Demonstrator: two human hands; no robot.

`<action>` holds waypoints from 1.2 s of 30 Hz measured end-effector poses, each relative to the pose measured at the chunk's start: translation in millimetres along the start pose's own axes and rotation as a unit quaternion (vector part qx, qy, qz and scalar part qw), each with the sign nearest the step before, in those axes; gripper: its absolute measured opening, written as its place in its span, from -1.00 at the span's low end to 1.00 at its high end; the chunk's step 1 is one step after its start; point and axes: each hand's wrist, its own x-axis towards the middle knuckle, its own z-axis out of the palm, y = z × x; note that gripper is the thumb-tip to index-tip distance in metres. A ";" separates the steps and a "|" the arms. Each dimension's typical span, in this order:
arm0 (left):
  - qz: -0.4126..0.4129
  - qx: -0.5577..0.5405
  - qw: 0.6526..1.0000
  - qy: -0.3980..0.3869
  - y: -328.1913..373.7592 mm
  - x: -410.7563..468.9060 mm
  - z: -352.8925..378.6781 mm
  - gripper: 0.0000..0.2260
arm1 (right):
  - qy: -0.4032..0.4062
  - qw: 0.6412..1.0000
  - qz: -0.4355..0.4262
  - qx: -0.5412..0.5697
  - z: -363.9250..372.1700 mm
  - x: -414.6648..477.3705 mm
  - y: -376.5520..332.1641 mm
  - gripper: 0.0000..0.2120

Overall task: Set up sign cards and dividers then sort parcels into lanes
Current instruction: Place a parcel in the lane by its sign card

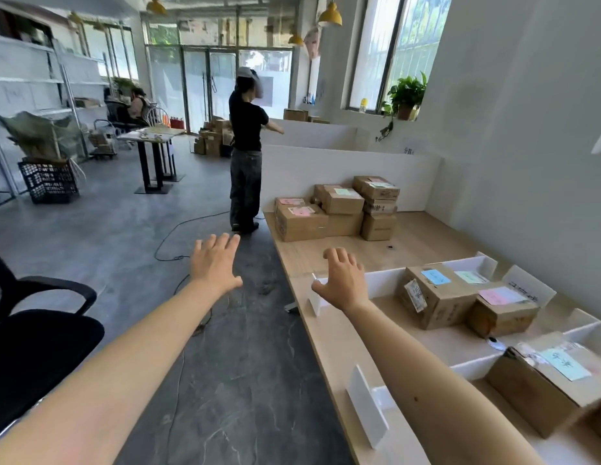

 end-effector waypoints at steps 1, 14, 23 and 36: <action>-0.005 0.008 1.000 0.001 -0.4 11.9 1.8 -0.17 | 0.005 1.000 -0.002 0.003 1.0 14.2 3.0 -0.49; -0.049 0.033 0.998 -0.003 -15.5 95.1 29.1 -0.15 | 0.001 0.997 -0.076 -0.010 33.8 133.4 17.9 -0.52; -0.110 -0.031 0.993 -0.028 -35.7 130.3 64.8 -0.13 | -0.012 0.996 -0.079 0.026 81.9 173.4 -0.8 -0.54; -0.064 -0.010 0.998 -0.016 -99.4 284.9 115.7 -0.15 | 0.000 0.999 -0.039 -0.002 142.9 322.2 -32.7 -0.57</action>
